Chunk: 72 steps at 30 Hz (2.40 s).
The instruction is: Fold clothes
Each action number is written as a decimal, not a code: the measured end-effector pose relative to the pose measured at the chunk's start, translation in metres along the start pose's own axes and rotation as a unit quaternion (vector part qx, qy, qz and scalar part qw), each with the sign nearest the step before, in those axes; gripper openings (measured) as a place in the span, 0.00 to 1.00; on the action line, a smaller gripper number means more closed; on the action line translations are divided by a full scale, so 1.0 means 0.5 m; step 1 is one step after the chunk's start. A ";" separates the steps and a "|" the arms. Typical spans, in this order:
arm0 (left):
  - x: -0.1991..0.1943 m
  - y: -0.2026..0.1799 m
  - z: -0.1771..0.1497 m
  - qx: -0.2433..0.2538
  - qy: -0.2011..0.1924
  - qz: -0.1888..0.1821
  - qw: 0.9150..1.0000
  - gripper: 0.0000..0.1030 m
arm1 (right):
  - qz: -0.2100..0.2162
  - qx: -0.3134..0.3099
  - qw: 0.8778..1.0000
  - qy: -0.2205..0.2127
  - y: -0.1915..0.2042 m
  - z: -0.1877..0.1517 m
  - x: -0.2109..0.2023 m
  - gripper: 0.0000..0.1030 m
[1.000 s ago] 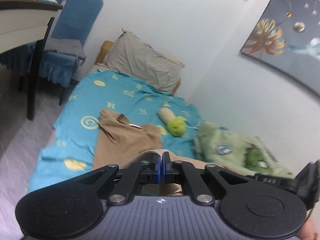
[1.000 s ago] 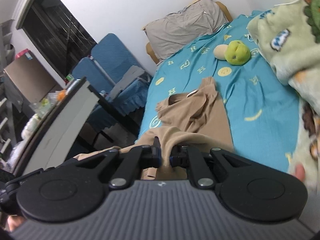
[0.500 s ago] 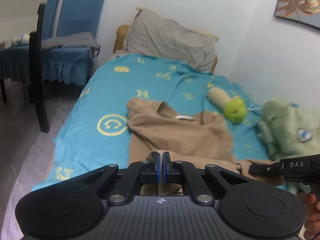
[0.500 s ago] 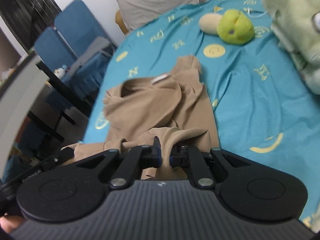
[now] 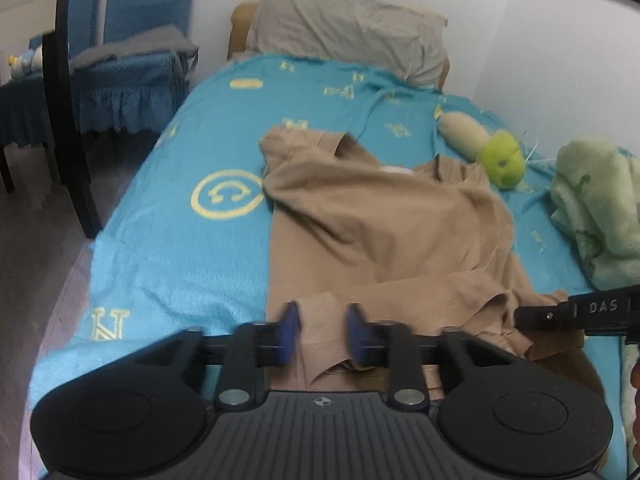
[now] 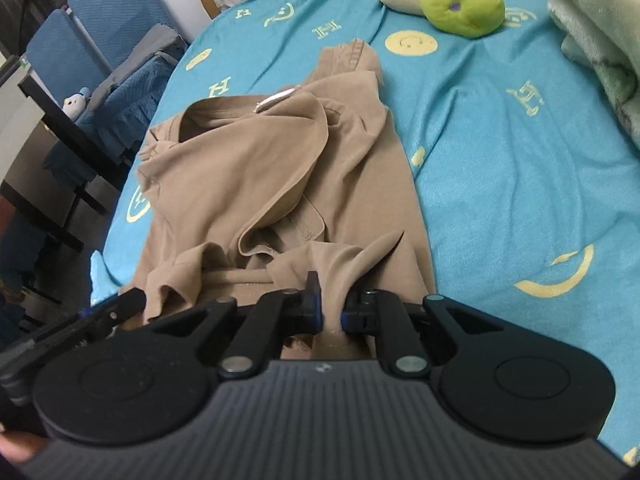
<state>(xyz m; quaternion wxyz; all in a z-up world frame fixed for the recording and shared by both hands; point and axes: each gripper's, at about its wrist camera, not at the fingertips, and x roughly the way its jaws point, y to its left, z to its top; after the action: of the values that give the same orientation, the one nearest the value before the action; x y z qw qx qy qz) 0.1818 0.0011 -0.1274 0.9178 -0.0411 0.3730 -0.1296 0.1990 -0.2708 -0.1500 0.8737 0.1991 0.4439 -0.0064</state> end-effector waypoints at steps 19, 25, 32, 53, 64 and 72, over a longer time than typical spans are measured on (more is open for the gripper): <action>-0.377 -0.074 -0.091 0.040 -0.154 0.029 0.987 0.97 | 0.030 -0.059 0.978 -0.197 0.047 -0.109 -0.321 0.89; -0.395 -0.086 -0.126 0.046 -0.147 0.027 0.988 1.00 | 0.020 -0.101 0.970 -0.220 0.078 -0.158 -0.362 0.89; -0.334 -0.066 -0.139 0.000 -0.074 -0.003 0.997 1.00 | 0.003 -0.119 0.967 -0.225 0.095 -0.176 -0.356 0.89; -0.171 0.081 -0.196 -0.308 0.146 -0.081 0.937 0.95 | -0.026 -0.074 0.978 -0.193 0.071 -0.170 -0.328 0.89; -0.162 0.092 -0.196 -0.352 0.090 -0.076 0.928 0.62 | -0.023 -0.064 0.983 -0.173 0.066 -0.171 -0.312 0.89; -0.160 0.121 -0.215 -0.406 0.082 -0.091 0.906 0.23 | 0.073 0.084 0.990 -0.083 0.007 -0.179 -0.263 0.89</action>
<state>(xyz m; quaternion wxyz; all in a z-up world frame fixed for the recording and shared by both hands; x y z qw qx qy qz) 0.0646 0.0833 -0.1613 0.7723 -0.4331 0.4616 -0.0532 0.0509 -0.2579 -0.0935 0.8857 0.3029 0.3517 0.0038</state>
